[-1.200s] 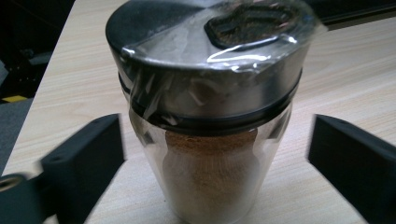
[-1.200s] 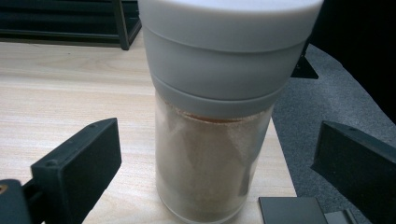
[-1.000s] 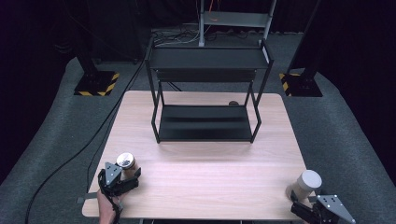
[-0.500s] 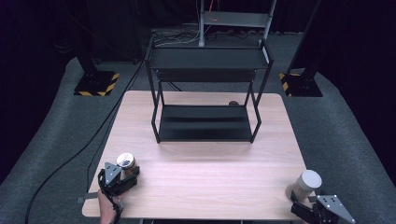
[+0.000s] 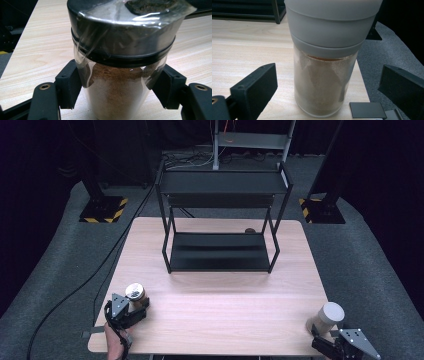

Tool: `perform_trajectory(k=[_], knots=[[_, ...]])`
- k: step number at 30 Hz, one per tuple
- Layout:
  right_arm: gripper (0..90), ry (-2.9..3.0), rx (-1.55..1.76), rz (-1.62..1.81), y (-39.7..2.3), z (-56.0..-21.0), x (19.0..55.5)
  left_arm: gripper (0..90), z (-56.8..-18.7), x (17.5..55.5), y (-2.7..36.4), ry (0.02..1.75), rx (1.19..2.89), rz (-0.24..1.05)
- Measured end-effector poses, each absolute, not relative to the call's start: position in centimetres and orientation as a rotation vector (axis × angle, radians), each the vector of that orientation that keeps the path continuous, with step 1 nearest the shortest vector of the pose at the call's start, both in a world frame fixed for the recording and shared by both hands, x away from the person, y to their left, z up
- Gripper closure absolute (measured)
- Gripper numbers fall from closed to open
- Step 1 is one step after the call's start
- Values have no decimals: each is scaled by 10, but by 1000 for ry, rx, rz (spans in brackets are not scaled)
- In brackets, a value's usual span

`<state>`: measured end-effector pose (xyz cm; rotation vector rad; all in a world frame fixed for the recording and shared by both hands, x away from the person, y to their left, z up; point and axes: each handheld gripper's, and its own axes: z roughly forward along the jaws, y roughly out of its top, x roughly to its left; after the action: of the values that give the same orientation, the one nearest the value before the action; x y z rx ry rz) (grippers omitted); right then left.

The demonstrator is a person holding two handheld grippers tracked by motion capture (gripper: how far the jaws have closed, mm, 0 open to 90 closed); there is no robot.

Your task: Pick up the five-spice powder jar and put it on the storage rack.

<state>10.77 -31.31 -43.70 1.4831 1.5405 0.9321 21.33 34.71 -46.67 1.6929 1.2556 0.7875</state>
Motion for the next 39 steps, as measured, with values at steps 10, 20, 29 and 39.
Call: perform_trajectory(k=[10, 20, 29, 39], knots=[[4, 1541, 1482, 933, -313, -437, 108, 308, -463, 214, 343, 1227, 1705, 785], [4, 1545, 1482, 932, -314, -436, 108, 308, -456, 221, 340, 1180, 1706, 759], [5, 1544, 1478, 936, -315, -434, 107, 308, -449, 230, 334, 1133, 1708, 737], [5, 1553, 1473, 928, -315, -433, 108, 309, -443, 242, 321, 1074, 1741, 728]])
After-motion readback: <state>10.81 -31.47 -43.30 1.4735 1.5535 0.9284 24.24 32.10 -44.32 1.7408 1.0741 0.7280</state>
